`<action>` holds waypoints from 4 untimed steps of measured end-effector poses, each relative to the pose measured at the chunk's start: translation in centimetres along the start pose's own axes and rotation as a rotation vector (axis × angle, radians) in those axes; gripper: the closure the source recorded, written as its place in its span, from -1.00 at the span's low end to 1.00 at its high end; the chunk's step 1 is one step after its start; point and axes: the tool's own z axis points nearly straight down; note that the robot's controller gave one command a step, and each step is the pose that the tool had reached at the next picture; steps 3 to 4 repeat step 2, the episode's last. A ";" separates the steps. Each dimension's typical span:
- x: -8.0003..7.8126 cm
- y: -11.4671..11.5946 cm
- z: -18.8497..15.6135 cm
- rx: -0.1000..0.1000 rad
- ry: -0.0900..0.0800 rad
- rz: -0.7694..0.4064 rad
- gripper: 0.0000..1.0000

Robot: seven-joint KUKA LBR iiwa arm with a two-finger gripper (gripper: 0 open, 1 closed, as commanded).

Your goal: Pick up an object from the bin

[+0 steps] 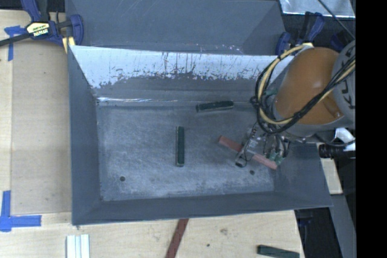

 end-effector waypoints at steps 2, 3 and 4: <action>-0.1 0.0 -2.4 -0.002 -0.006 -0.001 1.00; -0.1 0.0 -2.4 -0.002 -0.006 -0.001 1.00; -0.1 0.0 -2.4 -0.002 -0.006 -0.001 1.00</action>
Offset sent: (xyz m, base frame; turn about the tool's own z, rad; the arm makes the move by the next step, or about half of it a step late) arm 0.0000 0.0001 0.0405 0.0000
